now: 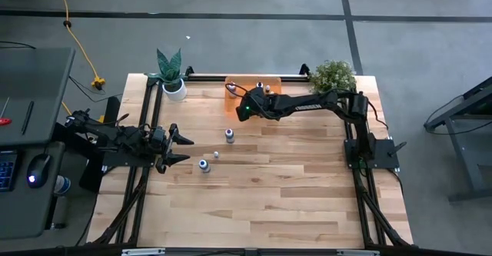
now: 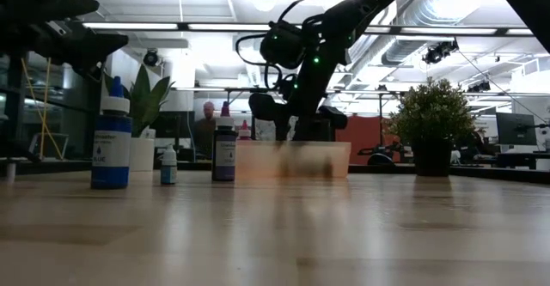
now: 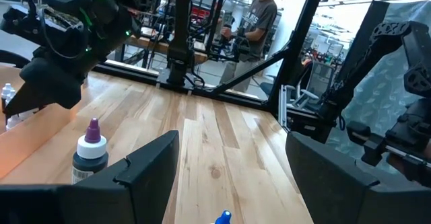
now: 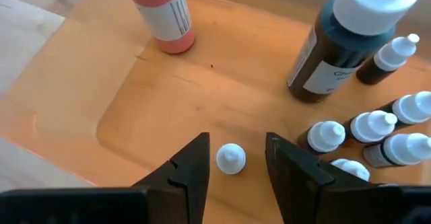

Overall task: Pick & Place food coloring
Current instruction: Put the small blue food coloring bottle into the orange bin

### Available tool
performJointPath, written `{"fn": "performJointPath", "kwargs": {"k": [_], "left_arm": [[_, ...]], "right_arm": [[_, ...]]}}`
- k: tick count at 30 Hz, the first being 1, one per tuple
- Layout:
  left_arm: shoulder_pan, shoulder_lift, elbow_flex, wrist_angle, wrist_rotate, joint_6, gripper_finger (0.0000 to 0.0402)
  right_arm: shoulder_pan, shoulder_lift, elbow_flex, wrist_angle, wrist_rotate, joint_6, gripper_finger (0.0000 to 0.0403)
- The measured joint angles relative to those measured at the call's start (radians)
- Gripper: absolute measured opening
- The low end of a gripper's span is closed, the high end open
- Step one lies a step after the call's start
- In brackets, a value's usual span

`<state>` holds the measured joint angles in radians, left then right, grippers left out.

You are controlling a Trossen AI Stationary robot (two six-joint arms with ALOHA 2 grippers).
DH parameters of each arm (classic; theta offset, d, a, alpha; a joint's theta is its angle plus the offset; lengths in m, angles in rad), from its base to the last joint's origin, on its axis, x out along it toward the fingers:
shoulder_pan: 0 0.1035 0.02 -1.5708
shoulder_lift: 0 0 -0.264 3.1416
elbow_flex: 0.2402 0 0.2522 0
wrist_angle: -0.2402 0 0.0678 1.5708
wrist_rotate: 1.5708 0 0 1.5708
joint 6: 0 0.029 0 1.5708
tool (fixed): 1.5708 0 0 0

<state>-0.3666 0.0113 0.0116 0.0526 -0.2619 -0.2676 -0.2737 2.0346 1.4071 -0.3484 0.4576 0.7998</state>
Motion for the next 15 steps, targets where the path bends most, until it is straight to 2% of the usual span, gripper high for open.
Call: {"fn": "performJointPath", "kwargs": {"k": [9,12,15], "left_arm": [[0.000,0.000,0.000,0.000,0.000,0.000,0.0271],[0.000,0.000,0.000,0.000,0.000,0.000,0.0271],[0.000,0.000,0.000,0.000,0.000,0.000,0.0271]], "right_arm": [[0.002,-0.082,0.000,0.018,0.030,-0.109,0.0134],[0.009,-0.130,0.000,0.072,-0.007,-0.203,0.0134],[0.022,-0.178,0.000,0.183,-0.121,-0.345,0.0134]]}}
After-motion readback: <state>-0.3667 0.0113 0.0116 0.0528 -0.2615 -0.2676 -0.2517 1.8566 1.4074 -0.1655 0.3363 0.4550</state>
